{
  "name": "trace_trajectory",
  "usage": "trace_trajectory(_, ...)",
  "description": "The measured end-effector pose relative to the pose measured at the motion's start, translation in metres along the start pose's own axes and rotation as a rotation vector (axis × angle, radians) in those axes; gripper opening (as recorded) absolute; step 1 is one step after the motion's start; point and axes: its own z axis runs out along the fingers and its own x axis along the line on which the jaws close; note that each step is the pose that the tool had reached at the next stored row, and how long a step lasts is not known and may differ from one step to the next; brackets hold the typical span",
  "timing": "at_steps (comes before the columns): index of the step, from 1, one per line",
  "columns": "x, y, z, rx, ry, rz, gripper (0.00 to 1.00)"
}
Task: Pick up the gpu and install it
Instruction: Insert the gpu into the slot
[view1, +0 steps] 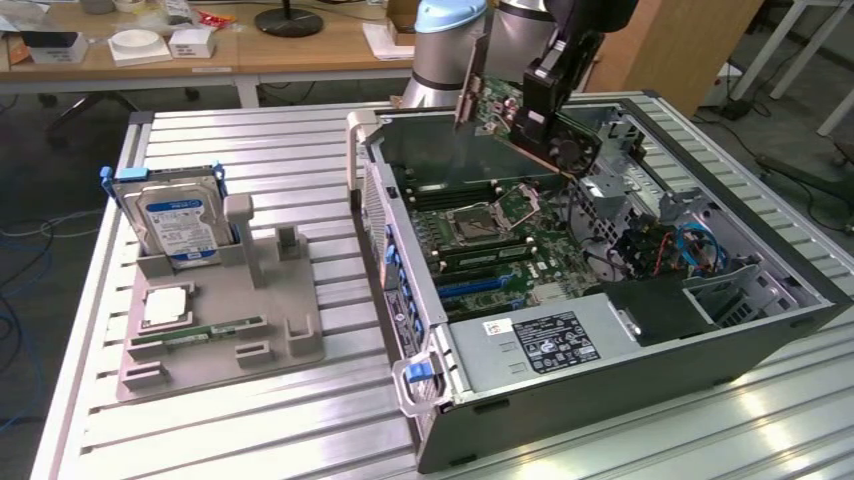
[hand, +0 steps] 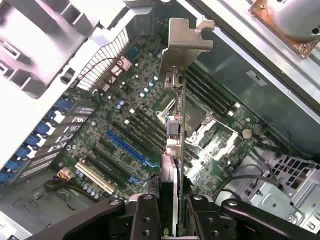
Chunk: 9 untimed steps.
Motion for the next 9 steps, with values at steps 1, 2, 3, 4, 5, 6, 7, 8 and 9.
trace_trajectory(1, 0.0000, 0.0000, 0.0000, -0.0010, -0.0004, -0.006, 0.27)
trace_trajectory(2, 0.0000, 0.0000, 0.0000, -0.0019, -0.0007, -0.011, 0.27)
trace_trajectory(3, 0.0000, 0.0000, 0.0001, -0.0028, -0.0009, -0.016, 0.27)
trace_trajectory(4, 0.0000, 0.0000, 0.0000, -0.0035, -0.0011, -0.021, 0.27)
trace_trajectory(5, 0.0000, 0.0000, 0.0000, -0.0043, -0.0013, -0.025, 0.27)
trace_trajectory(6, 0.0000, 0.0000, 0.0000, -0.0054, -0.0017, -0.030, 0.27)
trace_trajectory(7, 0.0000, 0.0000, 0.0000, -0.0064, -0.0021, -0.035, 0.27)
trace_trajectory(8, 0.0000, 0.0000, 0.0000, -0.0075, -0.0025, -0.040, 0.27)
trace_trajectory(9, 0.0000, 0.0000, 0.0000, -0.0086, -0.0030, -0.045, 0.27)
